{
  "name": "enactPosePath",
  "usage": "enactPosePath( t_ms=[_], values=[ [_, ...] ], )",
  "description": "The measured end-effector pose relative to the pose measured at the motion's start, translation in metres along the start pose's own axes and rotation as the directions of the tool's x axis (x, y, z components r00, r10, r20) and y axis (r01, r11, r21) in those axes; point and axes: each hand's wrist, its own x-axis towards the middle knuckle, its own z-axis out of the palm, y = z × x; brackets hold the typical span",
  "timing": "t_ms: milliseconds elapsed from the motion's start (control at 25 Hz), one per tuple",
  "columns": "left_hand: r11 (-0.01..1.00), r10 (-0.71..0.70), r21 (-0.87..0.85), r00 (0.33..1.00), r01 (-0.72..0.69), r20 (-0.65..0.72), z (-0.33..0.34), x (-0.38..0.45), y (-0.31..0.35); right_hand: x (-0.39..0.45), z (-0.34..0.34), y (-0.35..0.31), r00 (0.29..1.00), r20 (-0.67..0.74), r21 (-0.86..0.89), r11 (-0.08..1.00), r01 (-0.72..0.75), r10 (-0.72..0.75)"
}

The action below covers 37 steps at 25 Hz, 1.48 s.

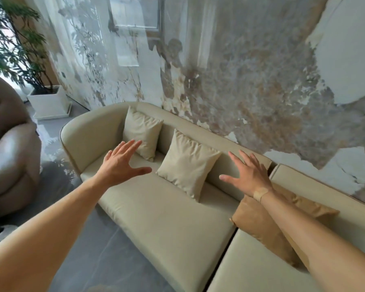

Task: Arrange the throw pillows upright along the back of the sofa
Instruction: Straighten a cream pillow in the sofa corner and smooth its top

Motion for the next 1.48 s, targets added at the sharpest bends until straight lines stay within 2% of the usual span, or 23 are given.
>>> enactPosePath(
  t_ms=[320,600,760,1040,1480],
  values=[
    [0.998,0.041,-0.054,0.998,-0.039,0.040,-0.040,0.078,-0.143,0.102,0.026,-0.172,0.999,-0.034,0.012,1.000,0.024,-0.024],
    [0.999,0.021,-0.032,0.995,-0.018,0.095,-0.044,0.156,-0.230,0.202,0.066,-0.249,1.000,0.008,0.099,0.995,-0.021,0.020],
    [0.999,0.037,-0.018,0.991,-0.035,0.128,-0.038,0.225,-0.272,0.273,0.087,-0.276,1.000,-0.023,0.141,0.990,-0.008,0.011],
    [0.996,0.074,0.030,0.976,-0.082,0.206,-0.043,0.348,-0.327,0.391,0.118,-0.294,0.993,-0.008,0.208,0.971,-0.114,0.118],
    [0.983,0.181,-0.042,0.944,-0.177,0.276,-0.023,0.506,-0.423,0.490,0.163,-0.345,0.951,0.055,0.258,0.915,-0.309,0.305]
  ],
)
